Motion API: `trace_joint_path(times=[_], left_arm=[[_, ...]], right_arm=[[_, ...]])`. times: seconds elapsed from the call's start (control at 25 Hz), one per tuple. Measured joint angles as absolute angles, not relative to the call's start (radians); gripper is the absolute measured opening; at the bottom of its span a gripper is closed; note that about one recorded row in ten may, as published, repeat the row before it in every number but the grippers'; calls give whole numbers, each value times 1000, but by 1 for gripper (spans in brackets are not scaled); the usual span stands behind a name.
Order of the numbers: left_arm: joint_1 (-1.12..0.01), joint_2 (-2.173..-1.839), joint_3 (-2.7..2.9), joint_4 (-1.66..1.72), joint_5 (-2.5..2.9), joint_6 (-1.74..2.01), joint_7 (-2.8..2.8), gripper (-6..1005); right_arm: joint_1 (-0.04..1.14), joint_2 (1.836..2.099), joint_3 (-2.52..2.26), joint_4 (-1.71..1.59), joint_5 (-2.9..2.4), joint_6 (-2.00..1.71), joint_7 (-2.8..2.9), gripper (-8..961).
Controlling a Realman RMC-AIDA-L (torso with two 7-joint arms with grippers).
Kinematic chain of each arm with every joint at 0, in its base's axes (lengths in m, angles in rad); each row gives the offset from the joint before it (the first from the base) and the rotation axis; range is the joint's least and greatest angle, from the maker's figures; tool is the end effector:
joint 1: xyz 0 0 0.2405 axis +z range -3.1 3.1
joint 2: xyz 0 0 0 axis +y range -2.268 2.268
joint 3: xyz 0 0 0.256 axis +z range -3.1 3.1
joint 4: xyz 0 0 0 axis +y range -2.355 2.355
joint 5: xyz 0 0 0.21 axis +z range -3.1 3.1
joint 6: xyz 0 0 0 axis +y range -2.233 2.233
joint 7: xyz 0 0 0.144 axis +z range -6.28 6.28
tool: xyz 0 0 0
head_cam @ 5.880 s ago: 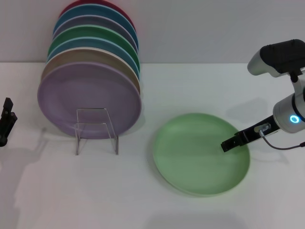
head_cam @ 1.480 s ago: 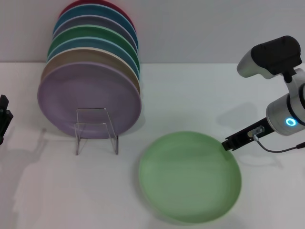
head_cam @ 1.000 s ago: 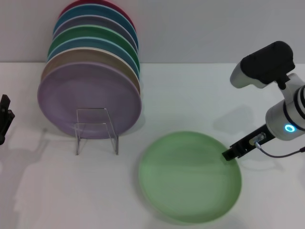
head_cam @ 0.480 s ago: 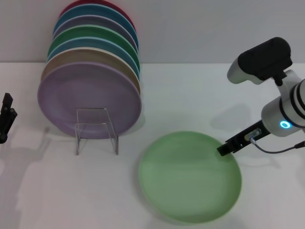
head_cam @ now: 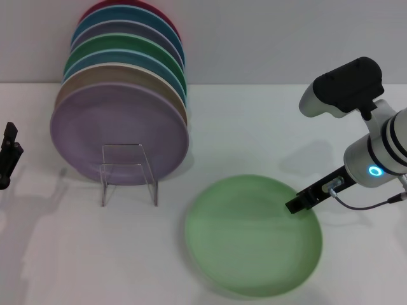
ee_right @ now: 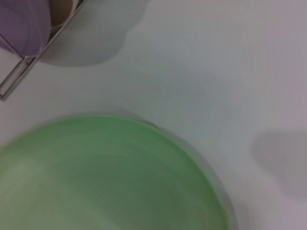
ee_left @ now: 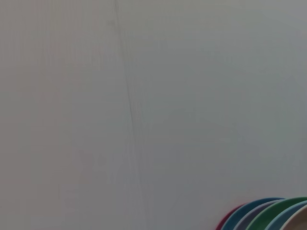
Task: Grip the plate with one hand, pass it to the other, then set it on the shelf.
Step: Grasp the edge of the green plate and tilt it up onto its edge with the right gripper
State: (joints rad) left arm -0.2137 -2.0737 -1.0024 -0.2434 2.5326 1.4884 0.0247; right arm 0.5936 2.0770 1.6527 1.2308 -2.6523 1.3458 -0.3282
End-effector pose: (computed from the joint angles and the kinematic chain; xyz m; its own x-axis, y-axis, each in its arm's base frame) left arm -0.3300 0.2615 0.0085 0.7677 -0.2906 0.5712 0.5712 -0.0939 -0.8154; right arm 0.2013 0.3671 -0.0235 0.6060 -0.7908 0.0859 -0.6360 -0.5466 -0.5447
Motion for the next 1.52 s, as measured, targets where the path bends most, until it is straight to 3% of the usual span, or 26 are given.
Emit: trace_joint_path(times=[0.6,0.84,1.04,1.52], left_arm=[[-211,-2074,-1000,-239,2535,1494,22,834],[-210,-2074,-1000,-236,2539,1494,23,833],[-209,-2072,-1000,-239,2539,1494,25,833],[-209,-2072,-1000,-239,2539,1494,26,832]], right_arm=[[599,2078,1647,1193,-2639,1338,-328,530],[606,2079,1649,1171,-2637,1336,-321,436],[606,2079,1649,1171,-2625,1336,-320,223],[599,2079,1638,1187,-2579,1343,-344,53]])
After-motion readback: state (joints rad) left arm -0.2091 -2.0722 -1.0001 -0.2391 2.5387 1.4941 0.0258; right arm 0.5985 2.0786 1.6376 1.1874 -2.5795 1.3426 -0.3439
